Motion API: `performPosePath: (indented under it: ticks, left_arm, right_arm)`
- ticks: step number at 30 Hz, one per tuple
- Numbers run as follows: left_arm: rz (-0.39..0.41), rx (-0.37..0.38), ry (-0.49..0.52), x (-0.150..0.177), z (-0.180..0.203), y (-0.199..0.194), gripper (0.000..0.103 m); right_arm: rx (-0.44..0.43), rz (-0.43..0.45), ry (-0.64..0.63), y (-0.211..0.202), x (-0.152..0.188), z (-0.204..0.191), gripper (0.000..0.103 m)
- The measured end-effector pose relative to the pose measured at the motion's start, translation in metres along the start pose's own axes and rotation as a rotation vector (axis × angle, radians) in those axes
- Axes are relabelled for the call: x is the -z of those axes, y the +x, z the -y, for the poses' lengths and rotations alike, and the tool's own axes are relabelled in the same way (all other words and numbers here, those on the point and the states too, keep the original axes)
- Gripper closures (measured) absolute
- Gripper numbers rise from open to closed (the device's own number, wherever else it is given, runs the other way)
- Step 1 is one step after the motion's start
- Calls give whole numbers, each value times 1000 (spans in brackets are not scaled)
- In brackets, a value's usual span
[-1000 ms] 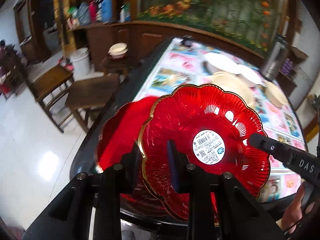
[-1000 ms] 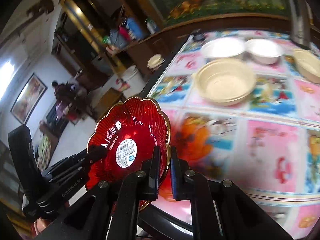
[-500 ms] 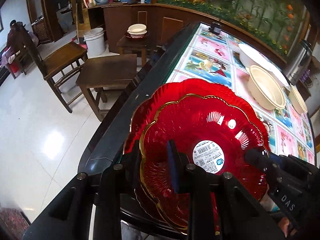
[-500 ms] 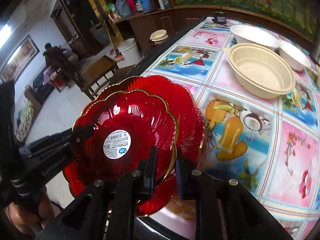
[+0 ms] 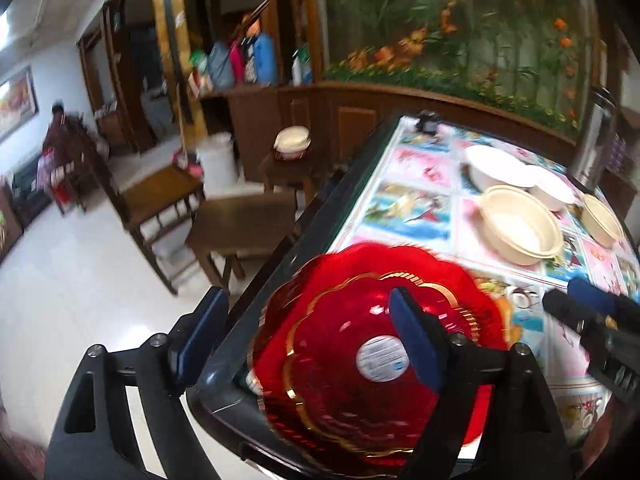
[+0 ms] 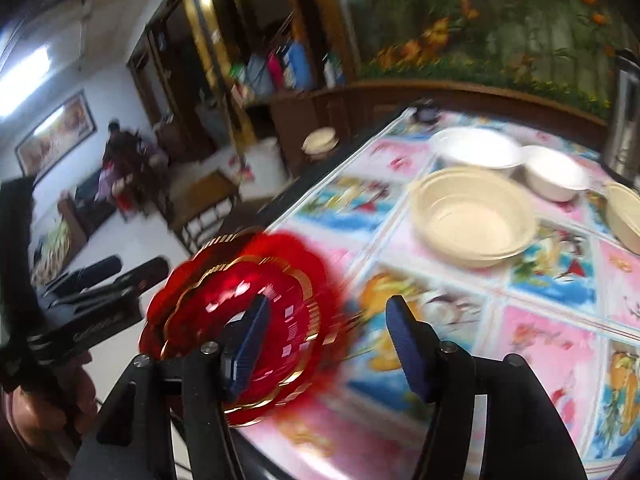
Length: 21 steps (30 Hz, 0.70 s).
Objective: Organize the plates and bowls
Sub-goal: 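Move the right gripper toward the beige bowl on the table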
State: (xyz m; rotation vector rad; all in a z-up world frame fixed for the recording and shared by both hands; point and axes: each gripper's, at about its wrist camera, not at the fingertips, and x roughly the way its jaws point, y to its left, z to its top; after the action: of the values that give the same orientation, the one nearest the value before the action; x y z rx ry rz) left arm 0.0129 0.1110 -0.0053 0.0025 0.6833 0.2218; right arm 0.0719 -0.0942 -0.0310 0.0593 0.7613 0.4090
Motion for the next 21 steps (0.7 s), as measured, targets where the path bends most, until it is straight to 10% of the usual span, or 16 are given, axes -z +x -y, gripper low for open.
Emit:
performPosePath:
  ticks: [9,21]
  left_arm:
    - [180,67,100,-12,57,-48,16]
    - [224,147,83,-39,104,-61,12]
  right_arm:
    - [54,180,105,-50,3,64,34]
    - [133,297,101,-83,-5,107,28]
